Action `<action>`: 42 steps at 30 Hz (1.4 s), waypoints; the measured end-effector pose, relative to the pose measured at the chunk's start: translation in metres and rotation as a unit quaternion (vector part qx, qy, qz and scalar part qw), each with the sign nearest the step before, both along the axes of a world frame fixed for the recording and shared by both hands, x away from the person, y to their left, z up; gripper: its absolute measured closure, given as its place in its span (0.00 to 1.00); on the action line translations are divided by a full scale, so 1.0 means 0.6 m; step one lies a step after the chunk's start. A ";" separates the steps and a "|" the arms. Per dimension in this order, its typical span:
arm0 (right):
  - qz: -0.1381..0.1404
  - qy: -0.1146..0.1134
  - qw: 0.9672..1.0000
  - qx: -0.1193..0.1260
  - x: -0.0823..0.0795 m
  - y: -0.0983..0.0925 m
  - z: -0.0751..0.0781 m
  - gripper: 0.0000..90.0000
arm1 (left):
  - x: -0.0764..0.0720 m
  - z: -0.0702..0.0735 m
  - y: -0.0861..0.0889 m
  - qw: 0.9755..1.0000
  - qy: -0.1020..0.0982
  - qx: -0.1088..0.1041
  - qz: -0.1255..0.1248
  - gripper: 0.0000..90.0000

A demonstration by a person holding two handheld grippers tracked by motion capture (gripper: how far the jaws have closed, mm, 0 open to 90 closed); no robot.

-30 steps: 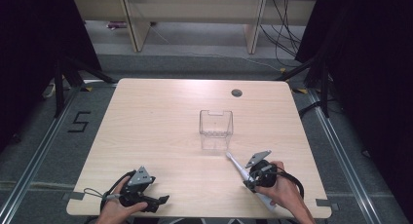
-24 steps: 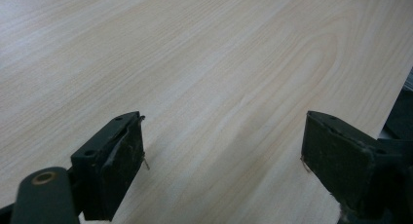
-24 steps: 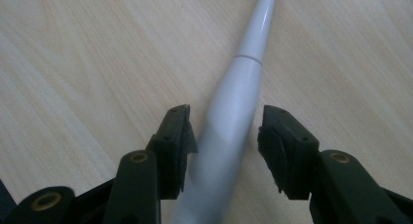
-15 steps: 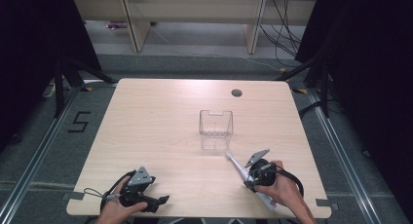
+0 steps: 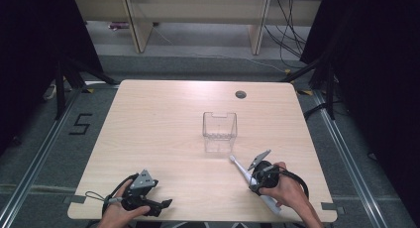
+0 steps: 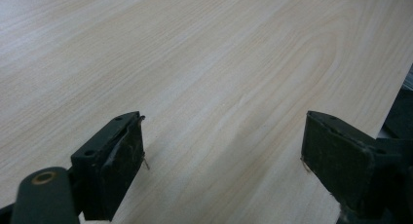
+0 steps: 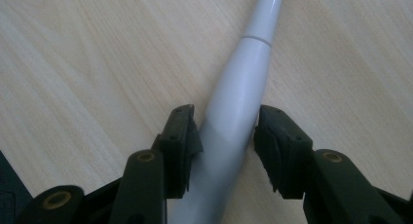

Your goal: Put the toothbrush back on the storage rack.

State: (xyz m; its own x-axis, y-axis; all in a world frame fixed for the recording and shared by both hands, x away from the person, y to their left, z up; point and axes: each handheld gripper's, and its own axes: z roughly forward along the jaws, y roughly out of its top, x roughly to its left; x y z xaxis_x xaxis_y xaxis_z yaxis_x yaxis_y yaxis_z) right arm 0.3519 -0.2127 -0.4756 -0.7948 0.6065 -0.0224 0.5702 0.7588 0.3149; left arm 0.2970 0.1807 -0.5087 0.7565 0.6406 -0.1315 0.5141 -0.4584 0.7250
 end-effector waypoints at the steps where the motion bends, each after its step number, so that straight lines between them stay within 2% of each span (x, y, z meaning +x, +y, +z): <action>1: -0.002 0.005 1.000 0.000 0.000 0.001 0.000 0.65 | 0.000 0.000 0.000 1.000 0.000 0.000 0.000 0.17; 2: 0.005 0.006 1.000 -0.002 0.002 0.000 0.000 0.66 | 0.000 0.000 0.000 1.000 0.000 0.000 0.000 0.17; 3: 0.004 0.012 1.000 -0.003 0.003 0.000 0.000 0.66 | 0.002 0.000 0.002 1.000 -0.005 0.011 -0.003 0.17; 6: 0.007 0.014 1.000 -0.005 0.006 0.001 0.000 0.69 | 0.002 0.001 0.003 1.000 -0.005 0.012 -0.004 0.17; 9: 0.006 0.021 1.000 -0.013 0.008 0.004 0.000 0.71 | 0.000 0.000 0.000 1.000 0.003 -0.002 0.002 0.17; 12: 0.011 0.029 0.999 -0.025 0.011 0.008 0.002 0.72 | 0.002 0.001 0.003 1.000 -0.006 0.012 -0.005 0.17; 14: 0.016 0.032 0.999 -0.033 0.015 0.010 0.003 0.72 | 0.000 0.000 0.000 1.000 -0.001 -0.002 -0.002 0.17; 15: 0.014 0.038 0.999 -0.036 0.015 0.011 0.003 0.72 | 0.001 0.001 0.002 1.000 -0.001 0.008 -0.008 0.17; 16: 0.025 0.033 0.998 -0.049 0.020 0.012 0.002 0.72 | 0.001 0.001 0.002 1.000 -0.001 0.007 -0.007 0.17; 17: 0.033 0.033 0.998 -0.052 0.021 0.011 0.002 0.72 | 0.000 0.000 0.000 1.000 0.000 -0.002 -0.002 0.17; 18: 0.020 0.040 0.998 -0.052 0.019 0.014 0.003 0.72 | 0.000 0.000 0.000 1.000 0.000 -0.001 -0.002 0.17; 19: 0.035 0.036 0.997 -0.057 0.023 0.013 0.002 0.72 | 0.000 0.000 0.000 1.000 0.000 -0.001 -0.002 0.17; 20: 0.029 0.043 0.997 -0.063 0.024 0.014 0.002 0.72 | 0.000 0.000 0.000 1.000 0.000 -0.001 -0.002 0.17; 21: 0.022 0.051 0.997 -0.057 0.023 0.017 0.003 0.72 | 0.000 0.000 0.000 1.000 -0.001 -0.001 -0.002 0.17; 22: 0.021 0.057 0.996 -0.060 0.024 0.017 0.005 0.72 | 0.001 0.001 0.002 1.000 -0.001 0.007 -0.008 0.17; 23: 0.027 0.061 0.996 -0.060 0.026 0.018 0.004 0.72 | 0.001 0.001 0.002 1.000 -0.002 0.006 -0.007 0.17; 24: 0.042 0.055 0.996 -0.060 0.031 0.016 0.001 0.72 | 0.000 0.001 0.000 1.000 0.000 0.000 -0.003 0.17; 25: 0.037 0.067 0.995 -0.068 0.030 0.020 0.004 0.73 | 0.000 0.000 0.000 1.000 -0.001 -0.001 -0.002 0.17; 28: 0.022 0.076 0.994 -0.076 0.028 0.023 0.004 0.73 | 0.000 0.000 0.000 1.000 -0.001 -0.001 -0.002 0.17; 29: 0.020 0.074 0.994 -0.079 0.028 0.025 0.004 0.73 | 0.002 0.001 0.002 1.000 -0.003 0.011 -0.007 0.17; 30: 0.038 0.074 0.993 -0.081 0.031 0.024 0.004 0.73 | 0.003 0.001 0.002 1.000 -0.007 0.014 -0.006 0.17; 31: 0.037 0.076 0.993 -0.084 0.032 0.027 0.004 0.73 | 0.000 0.000 0.000 1.000 -0.001 -0.001 -0.003 0.17; 32: 0.037 0.076 0.993 -0.084 0.032 0.027 0.004 0.73 | 0.001 0.001 0.002 1.000 -0.001 0.007 -0.008 0.17; 34: 0.041 0.083 0.992 -0.087 0.036 0.028 0.003 0.73 | 0.001 0.001 0.001 1.000 -0.001 0.005 -0.006 0.17; 35: 0.035 0.083 0.992 -0.093 0.037 0.028 0.003 0.73 | 0.000 0.000 0.000 1.000 0.000 -0.001 -0.002 0.17; 38: 0.036 0.090 0.991 -0.097 0.039 0.032 0.004 0.73 | 0.000 0.000 0.000 1.000 0.000 -0.001 -0.003 0.17; 39: 0.035 0.088 0.990 -0.101 0.041 0.032 0.002 0.73 | 0.001 0.001 0.002 1.000 -0.001 0.007 -0.008 0.17; 40: 0.042 0.088 0.990 -0.102 0.042 0.031 0.003 0.73 | 0.001 0.001 0.001 1.000 -0.002 0.006 -0.007 0.17; 42: 0.027 0.094 0.990 -0.103 0.038 0.037 0.003 0.73 | 0.001 0.001 0.002 1.000 -0.001 0.007 -0.007 0.17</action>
State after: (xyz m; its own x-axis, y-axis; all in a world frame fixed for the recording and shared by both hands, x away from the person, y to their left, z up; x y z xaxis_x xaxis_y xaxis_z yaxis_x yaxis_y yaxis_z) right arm 0.3747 -0.1907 -0.4739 -0.8277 0.5611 0.0093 0.5609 0.8268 0.0426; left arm 0.2974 0.1817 -0.5080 0.7661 0.6310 -0.1220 0.5062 -0.4754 0.7195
